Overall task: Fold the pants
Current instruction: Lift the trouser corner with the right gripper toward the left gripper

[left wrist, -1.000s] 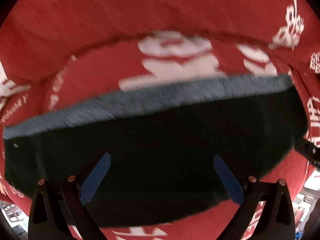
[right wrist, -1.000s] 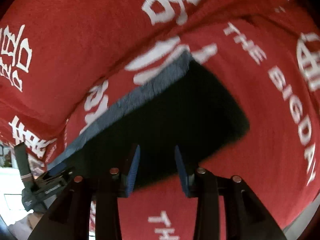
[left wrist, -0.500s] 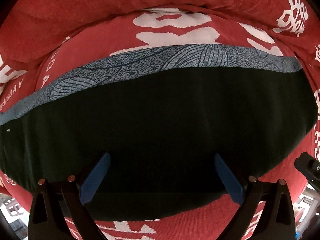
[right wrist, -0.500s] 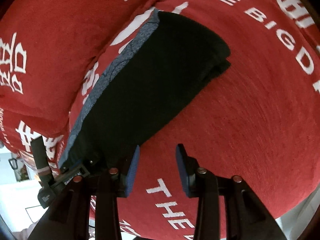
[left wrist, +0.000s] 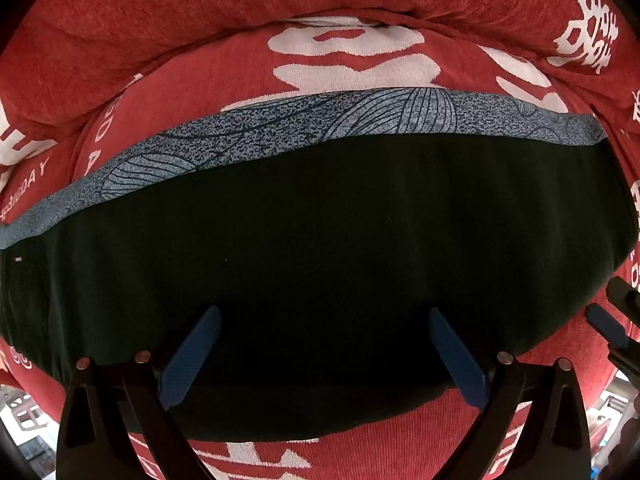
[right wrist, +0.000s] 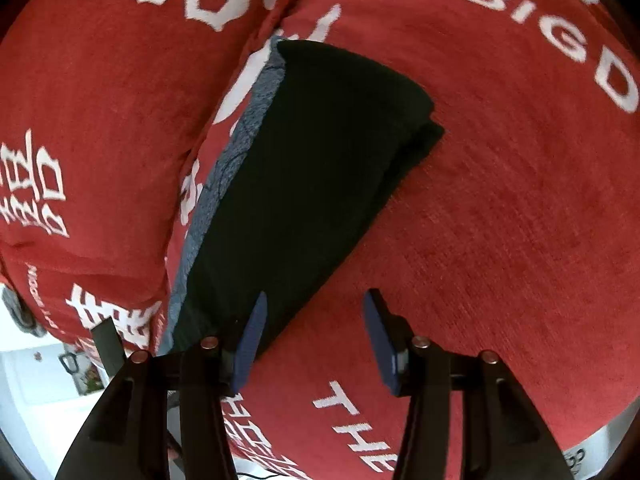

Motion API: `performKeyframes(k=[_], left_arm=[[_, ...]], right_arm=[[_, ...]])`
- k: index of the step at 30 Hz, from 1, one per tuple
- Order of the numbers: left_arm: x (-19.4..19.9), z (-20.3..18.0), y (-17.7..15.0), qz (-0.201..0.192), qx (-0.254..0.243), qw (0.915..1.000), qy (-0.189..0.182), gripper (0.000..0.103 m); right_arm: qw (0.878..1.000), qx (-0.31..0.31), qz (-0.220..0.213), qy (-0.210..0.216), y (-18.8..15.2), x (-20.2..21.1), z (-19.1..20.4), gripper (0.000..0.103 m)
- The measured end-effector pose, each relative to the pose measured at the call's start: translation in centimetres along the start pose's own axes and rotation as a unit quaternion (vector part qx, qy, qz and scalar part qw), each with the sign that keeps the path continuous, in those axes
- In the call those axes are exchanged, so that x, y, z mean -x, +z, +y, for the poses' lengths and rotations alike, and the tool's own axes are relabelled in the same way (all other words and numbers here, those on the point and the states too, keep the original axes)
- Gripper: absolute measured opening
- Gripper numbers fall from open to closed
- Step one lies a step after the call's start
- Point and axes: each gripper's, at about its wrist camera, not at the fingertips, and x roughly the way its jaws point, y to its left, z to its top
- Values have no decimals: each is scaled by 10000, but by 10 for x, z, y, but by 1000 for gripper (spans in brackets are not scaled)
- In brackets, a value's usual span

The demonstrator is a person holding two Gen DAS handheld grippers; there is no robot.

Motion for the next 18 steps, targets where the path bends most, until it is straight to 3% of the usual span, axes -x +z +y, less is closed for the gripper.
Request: performKeyframes(k=[18], left_arm=[[-3,-2,3,-12,-50,10000,-44,103]], right_arm=[[9980,-182,-224,571,10,-2,-16,54]])
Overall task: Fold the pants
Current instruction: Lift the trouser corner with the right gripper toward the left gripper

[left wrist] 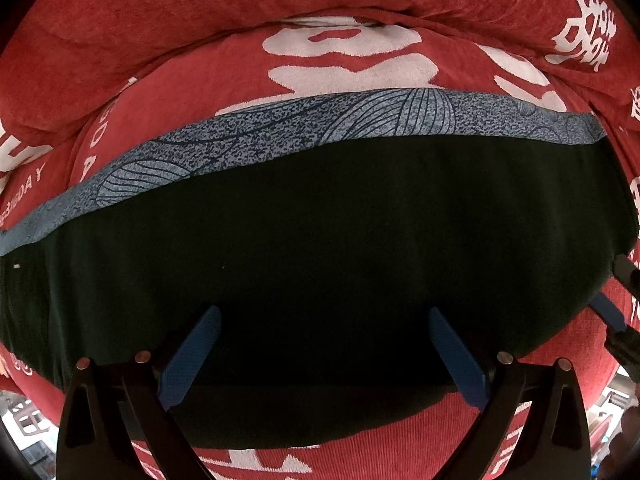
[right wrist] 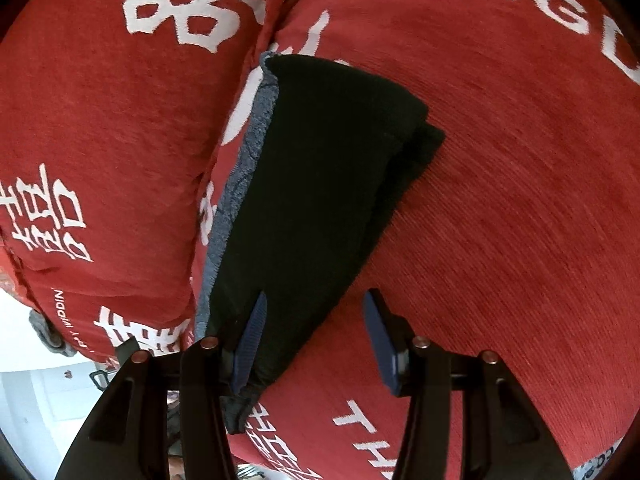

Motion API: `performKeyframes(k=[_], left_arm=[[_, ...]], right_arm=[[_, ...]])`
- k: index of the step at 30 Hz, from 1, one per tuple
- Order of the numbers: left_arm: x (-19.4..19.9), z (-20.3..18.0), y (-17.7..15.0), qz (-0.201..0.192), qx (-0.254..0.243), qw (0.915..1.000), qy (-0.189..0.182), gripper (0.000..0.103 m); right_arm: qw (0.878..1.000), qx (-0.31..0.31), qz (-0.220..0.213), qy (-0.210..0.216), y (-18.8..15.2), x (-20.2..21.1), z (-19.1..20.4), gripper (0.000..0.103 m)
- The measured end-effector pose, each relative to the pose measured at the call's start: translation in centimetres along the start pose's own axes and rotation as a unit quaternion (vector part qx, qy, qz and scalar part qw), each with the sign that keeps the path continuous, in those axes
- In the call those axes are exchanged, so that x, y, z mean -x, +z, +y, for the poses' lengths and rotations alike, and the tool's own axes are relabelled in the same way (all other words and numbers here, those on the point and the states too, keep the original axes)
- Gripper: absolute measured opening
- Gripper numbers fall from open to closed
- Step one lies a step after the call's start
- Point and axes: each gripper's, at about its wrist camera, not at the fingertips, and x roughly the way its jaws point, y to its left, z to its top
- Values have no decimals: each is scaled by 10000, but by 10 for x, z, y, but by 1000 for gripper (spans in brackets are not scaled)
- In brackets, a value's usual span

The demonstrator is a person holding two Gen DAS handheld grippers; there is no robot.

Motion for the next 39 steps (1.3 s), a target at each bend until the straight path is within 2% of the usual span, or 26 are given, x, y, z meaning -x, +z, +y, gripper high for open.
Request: performKeyframes(k=[7,10,11,13,17,19,21,23,25,28,32,36,39], left_arm=[[-1,-2,-1,-82,7,10000,13,103],[2,-4,-1,-125,-13,9999,6,102],[8,-3,0,-199,9,9998,-43,92],[23,-4,3,-411,-9,9991,-98,87],[35,-15,16,-722,-196,9972,-77,87],[24,-28,22,-605,-315,9976,-83,87],[0,-40,21,-302,-456,9985,-34,87],[-1,-44,19,-451,-518,9976,-6,87],[-2,-41,20,-375,-593,9975,-121,87],[3,-28,23,-310,-475,9979,-325,87],[28,13,13,-795,8,9961,-394,87],[44,64,2,-1000,244,9941,-333,87],[47,120,-5,-870,529,9945,-256,87]], right_arm=[[9975,-154,-334,605,13,-18,2,56],[9943,-549,-310,864,20,-25,0,55],[9935,-662,-274,884,22,-27,-1,51],[9938,-720,-215,816,25,-28,0,15],[9956,-211,-249,873,22,-17,22,14],[9961,122,-268,835,17,-10,40,14],[9958,376,-279,790,13,-5,56,14],[9949,748,-235,627,5,-5,77,14],[9917,1162,-261,478,-2,-5,98,14],[9846,1705,-338,192,-13,-7,130,14],[9660,2531,-419,-309,-37,-10,177,14],[9354,3397,-459,-867,-75,-28,218,14],[9140,3866,-408,-1157,-107,-50,238,15]])
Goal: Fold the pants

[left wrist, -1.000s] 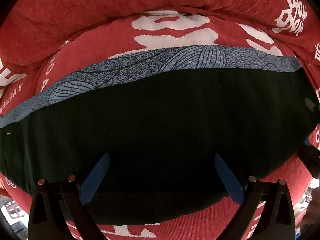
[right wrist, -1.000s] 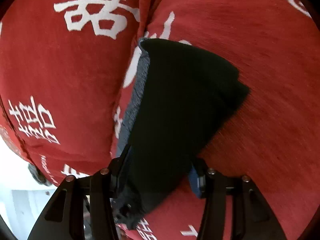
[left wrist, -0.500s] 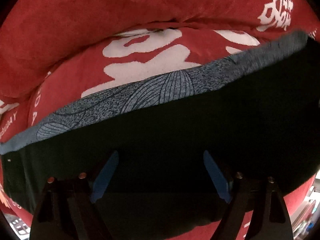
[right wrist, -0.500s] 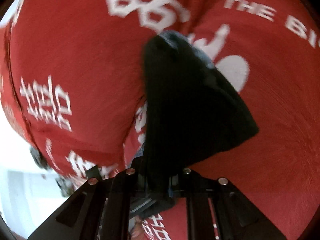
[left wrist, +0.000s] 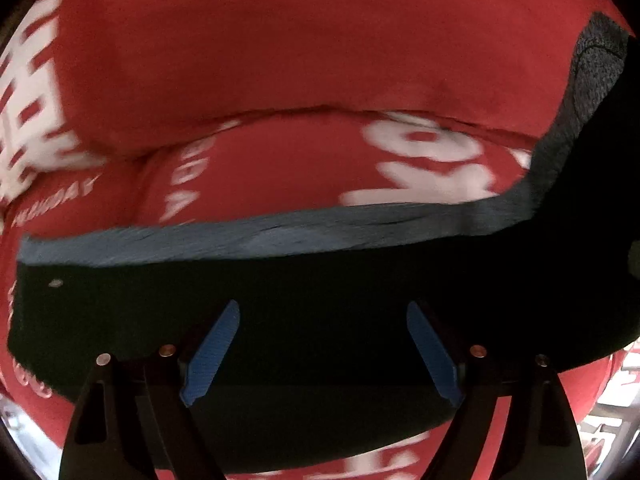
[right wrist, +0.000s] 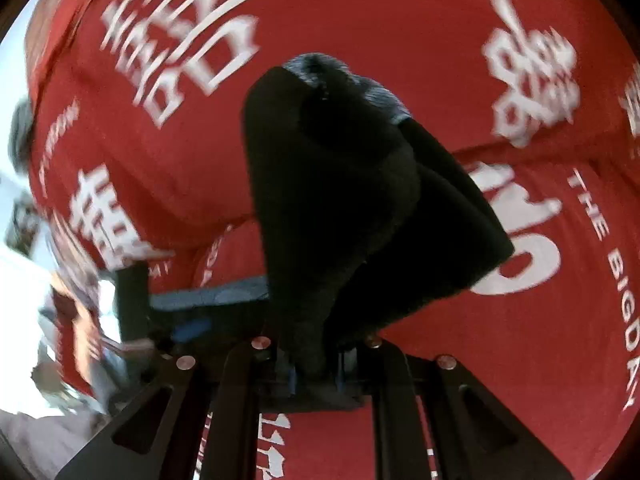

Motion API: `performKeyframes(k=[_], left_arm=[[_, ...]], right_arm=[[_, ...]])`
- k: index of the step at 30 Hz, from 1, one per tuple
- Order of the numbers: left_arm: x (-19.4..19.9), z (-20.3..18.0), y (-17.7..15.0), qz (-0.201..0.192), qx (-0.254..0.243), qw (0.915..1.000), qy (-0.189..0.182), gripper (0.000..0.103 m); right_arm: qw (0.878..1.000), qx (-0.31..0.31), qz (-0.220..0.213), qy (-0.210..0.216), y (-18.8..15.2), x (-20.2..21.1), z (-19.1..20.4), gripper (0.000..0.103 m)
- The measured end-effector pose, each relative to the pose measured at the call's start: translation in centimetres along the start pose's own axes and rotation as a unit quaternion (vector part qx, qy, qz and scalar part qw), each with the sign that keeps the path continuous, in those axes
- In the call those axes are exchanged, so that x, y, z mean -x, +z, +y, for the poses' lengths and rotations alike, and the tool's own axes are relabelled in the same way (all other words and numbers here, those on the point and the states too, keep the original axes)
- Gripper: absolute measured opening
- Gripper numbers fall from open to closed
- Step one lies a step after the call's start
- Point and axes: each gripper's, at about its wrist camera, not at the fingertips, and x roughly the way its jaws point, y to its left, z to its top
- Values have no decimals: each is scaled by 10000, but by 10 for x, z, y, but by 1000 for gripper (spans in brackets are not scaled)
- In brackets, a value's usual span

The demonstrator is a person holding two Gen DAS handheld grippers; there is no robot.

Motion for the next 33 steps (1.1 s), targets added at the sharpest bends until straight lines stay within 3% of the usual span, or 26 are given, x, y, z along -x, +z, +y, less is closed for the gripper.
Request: performKeyframes(k=[4,7,9,11,13,16,18,20,21,22,23,24,26,29,30,32,33], left_arm=[[0,72,-13,245,470,9982,281,87],[-6,121,-26,328,789,9951,497,87],[-9,157,-40,516,1190,9905,450,87],[-10,184,-51,634,1439,9867,421,87],[-8,197,-55,586,1443,9867,460,87],[-1,205,-56,564,1404,9879,334,87],[2,202,-51,555,1375,9889,97,87],[11,185,-43,468,1217,9912,-238,87],[14,177,-38,431,1096,9921,-423,87],[15,169,-36,416,1013,9924,-559,87],[17,154,-29,405,842,9920,-853,87],[16,142,-24,415,721,9908,-1065,87],[16,123,-18,456,502,9880,-1385,87],[5,98,-6,523,302,9859,-1563,86],[0,90,-3,560,282,9838,-1679,82],[-9,83,0,732,323,9794,-1857,58],[-20,80,0,958,384,9750,-1966,51]], right_arm=[[9952,820,291,-448,-19,-42,71,17],[9834,1381,707,-945,-44,-93,120,26],[9715,1635,1059,-1353,-66,-129,146,32],[9450,2162,1266,-2101,-88,-157,169,33],[9128,2857,1166,-2676,-106,-160,194,34],[8965,3489,993,-2545,-123,-135,224,45],[9068,3532,989,-2075,-125,-118,232,45],[9498,2669,1097,-1207,-106,-96,211,45],[9703,1982,1170,-743,-93,-91,192,45],[9884,852,1254,-53,-76,-87,157,45],[9909,63,1296,355,-67,-87,131,45],[9841,-861,1346,771,-61,-89,97,45],[9630,-1970,1402,1188,-64,-97,54,45],[9431,-2620,1380,1515,-65,-105,22,46],[9347,-2852,1420,1578,-68,-108,13,46],[9182,-3246,1502,1703,-76,-114,0,46],[9119,-3389,1526,1740,-81,-115,-4,46]])
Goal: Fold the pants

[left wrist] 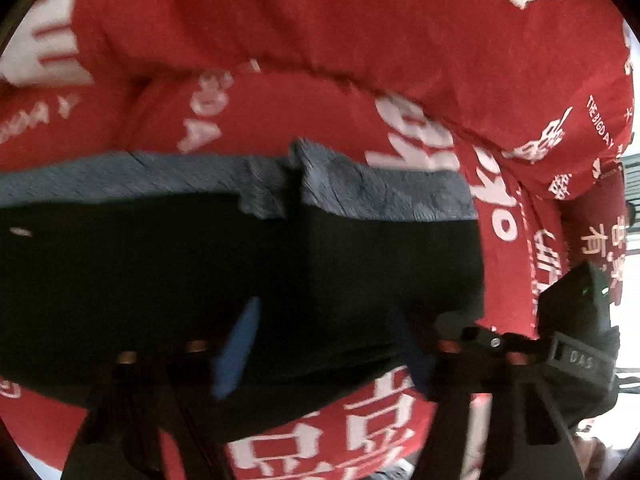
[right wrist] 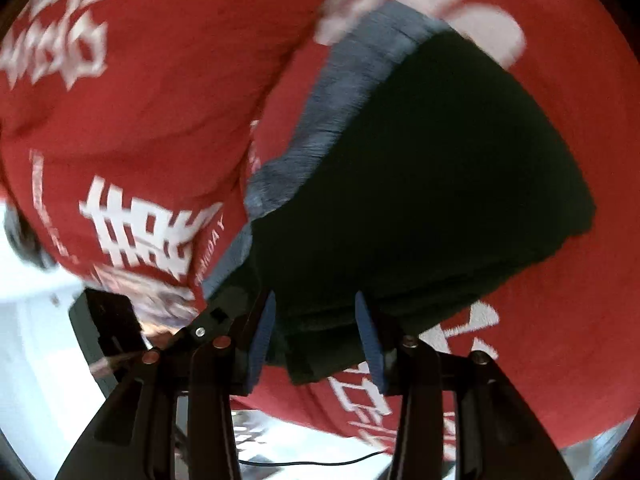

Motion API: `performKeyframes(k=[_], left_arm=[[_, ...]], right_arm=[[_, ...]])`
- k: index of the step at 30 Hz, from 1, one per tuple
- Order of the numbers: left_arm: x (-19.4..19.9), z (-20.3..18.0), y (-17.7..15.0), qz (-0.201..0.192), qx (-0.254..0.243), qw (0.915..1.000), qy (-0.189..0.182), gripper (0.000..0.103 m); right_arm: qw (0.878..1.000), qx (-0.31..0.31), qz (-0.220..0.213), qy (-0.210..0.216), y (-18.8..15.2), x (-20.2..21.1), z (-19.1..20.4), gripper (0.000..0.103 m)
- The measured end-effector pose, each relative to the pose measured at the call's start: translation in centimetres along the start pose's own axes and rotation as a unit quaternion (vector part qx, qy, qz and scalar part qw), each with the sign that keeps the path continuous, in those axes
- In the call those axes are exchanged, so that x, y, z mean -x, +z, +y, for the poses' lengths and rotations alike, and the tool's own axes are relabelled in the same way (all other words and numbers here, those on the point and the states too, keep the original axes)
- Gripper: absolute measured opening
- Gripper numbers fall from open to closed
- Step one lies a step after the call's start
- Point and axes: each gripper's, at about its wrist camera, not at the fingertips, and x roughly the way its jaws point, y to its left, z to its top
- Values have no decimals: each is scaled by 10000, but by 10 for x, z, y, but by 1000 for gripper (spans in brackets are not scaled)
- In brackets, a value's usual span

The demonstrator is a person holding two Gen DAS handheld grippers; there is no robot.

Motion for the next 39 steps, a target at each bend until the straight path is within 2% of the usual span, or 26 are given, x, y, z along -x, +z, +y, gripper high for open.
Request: performKeyframes(k=[1,2,4,8,9,10,11,12,14,17,22,24,26,27,29,30,32,34,36,39], left_arm=[[-4,-1,0,91,46,9999,-12,41],[-11,2,1,180,112,9997,117,41],[-16,7,-1,205,184,9996,116,41],[-19,4,-2,185,119,9996,174,41],[-20,1,-2,185,60,9996,214,41],[-19,-1,-3,184,35,9996,217,41],[-19,-2,-4,186,26,9996,222,41],[-18,-4,-6,181,17,9995,248,41],[-11,-7,-10,131,12,9997,226,41],[3,-8,-25,-10,-22,9997,251,41],[-6,3,-35,-88,20,9955,945,43],[-9,8,-33,-60,152,9950,986,44],[-3,8,-32,-119,135,9945,1028,45],[4,3,-31,-241,8,9932,1140,47],[15,-4,-28,-438,-166,9898,1348,71],[26,-10,-24,-655,-263,9880,1377,74],[36,-17,-16,-829,-362,9870,1329,74],[40,-27,1,-946,-451,9853,1350,74],[31,-37,16,-924,-527,9843,1406,74],[10,-41,35,-912,-455,9840,1461,74]], right_arm=[[9999,-115,20,28,0,-1,-5,46],[9998,-186,21,-6,0,-2,-10,46],[9994,-327,27,-138,-6,-5,-17,46],[9981,-517,-215,248,-2,-5,-25,45],[9982,-479,-279,248,1,-6,-23,39],[9982,-451,-309,250,3,-8,-23,21],[9983,-448,-305,231,5,-9,-25,9],[9982,-477,-286,243,7,-9,-25,6],[9980,-416,-244,420,5,-4,-21,5],[9993,-12,-47,373,-7,4,-10,5],[9996,114,213,-113,-19,-20,-24,5],[9988,252,274,-321,-16,-33,-27,5],[9976,414,450,-329,-13,-32,-20,5],[9956,603,640,-329,-13,-28,-15,10],[9889,1038,1004,-337,-15,-15,-3,10],[9855,1275,1055,-359,-15,-4,4,11],[9815,1673,835,-414,-8,20,19,14],[9798,1891,368,-539,9,41,31,15],[9788,1867,-140,-834,39,55,35,15],[9754,1856,-441,-1107,73,51,39,16]])
